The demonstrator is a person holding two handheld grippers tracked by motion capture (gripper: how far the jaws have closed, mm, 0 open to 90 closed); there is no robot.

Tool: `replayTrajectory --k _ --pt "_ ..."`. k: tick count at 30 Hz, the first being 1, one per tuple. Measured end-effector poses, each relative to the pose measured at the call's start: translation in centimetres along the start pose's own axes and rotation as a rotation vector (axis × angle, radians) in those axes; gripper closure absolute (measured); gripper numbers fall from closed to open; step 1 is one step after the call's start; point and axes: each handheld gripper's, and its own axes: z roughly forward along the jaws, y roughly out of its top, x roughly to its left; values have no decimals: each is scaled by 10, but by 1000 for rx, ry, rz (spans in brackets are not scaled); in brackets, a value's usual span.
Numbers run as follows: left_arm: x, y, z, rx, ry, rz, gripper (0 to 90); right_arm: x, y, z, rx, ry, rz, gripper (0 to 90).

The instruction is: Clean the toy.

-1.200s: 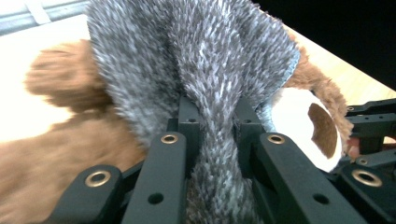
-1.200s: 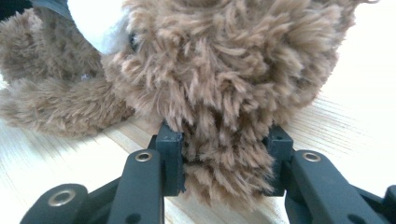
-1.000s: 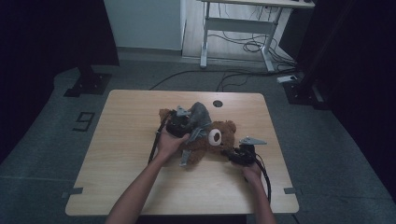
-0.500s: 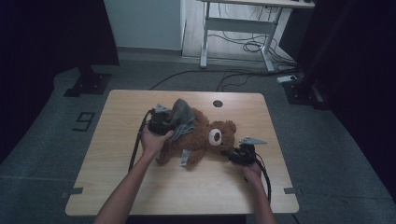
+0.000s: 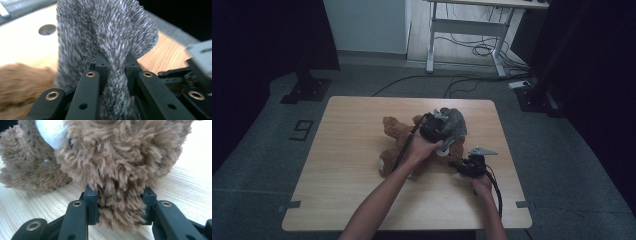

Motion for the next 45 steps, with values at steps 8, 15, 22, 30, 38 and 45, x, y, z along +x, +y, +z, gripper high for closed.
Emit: replayTrajectory --k 8,15,22,30,38,45 --pt "24 -18 -12 0 82 -32 778 1 0 0 12 -8 -3 614" --pt "72 -57 -62 -81 101 -165 776 0 0 0 16 -1 -9 615" --pt "115 -97 -97 -65 181 -254 777 0 0 0 18 0 -3 615" --pt "140 -145 -97 -16 214 -326 776 -1 0 0 18 7 0 615" --pt "141 -137 -130 -65 206 -307 774 -2 0 0 21 10 1 614" --pt "112 -115 -129 -106 131 -242 774 -1 0 0 25 9 7 615"
